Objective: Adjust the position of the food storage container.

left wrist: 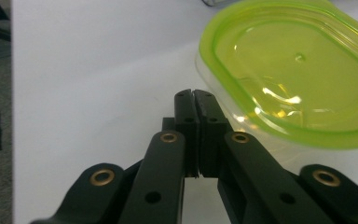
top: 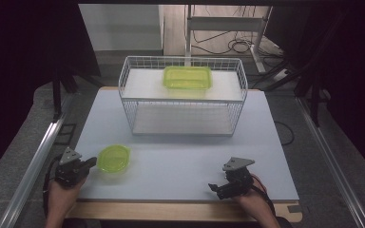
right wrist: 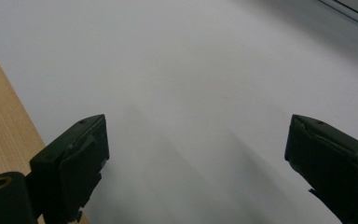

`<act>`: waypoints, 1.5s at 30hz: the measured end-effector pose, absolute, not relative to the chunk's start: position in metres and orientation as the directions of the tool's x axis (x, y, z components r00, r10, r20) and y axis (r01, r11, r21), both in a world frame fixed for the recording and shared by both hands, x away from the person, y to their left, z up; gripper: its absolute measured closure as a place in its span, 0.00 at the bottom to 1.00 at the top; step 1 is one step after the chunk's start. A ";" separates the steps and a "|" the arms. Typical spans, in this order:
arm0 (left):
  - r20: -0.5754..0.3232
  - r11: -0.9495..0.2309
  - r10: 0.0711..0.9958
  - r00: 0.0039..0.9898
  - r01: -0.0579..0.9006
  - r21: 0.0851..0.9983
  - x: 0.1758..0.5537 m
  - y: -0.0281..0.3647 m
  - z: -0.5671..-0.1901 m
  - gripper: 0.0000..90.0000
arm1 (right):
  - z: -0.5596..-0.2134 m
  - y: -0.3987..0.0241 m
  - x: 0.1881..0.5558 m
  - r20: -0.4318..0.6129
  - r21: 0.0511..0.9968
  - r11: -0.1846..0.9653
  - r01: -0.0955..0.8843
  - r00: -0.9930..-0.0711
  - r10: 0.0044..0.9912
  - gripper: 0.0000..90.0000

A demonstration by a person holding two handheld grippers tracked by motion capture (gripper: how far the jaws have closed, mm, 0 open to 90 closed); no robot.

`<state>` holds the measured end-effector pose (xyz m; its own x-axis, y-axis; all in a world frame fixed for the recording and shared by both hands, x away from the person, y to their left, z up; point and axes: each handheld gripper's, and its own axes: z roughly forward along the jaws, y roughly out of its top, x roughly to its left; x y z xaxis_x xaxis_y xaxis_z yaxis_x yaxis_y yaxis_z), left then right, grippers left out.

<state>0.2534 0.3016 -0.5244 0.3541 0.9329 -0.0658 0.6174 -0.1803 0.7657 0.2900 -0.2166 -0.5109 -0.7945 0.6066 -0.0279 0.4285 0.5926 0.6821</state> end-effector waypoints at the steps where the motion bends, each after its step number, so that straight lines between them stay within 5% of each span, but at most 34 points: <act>1: -0.069 -0.183 0.931 0.359 0.621 0.762 0.254 0.300 -0.525 0.99 | -0.511 -0.217 0.290 -0.029 0.682 0.594 0.428 -0.795 0.606 0.07; 15: -0.132 -0.177 0.910 0.394 0.655 0.735 0.264 0.291 -0.537 0.99 | -0.512 -0.215 0.290 -0.036 0.672 0.607 0.425 -0.800 0.599 0.08; 45: -0.108 -0.367 0.800 0.590 0.623 0.691 0.292 0.219 -0.533 0.99 | -0.510 -0.209 0.287 -0.034 0.669 0.613 0.419 -0.808 0.589 0.08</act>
<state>0.2920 0.2193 -0.5329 0.5903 0.8000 -0.1076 0.6230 -0.3667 0.6910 0.2874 -0.2094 -0.5104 -0.8076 0.5888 -0.0337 0.4193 0.6134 0.6693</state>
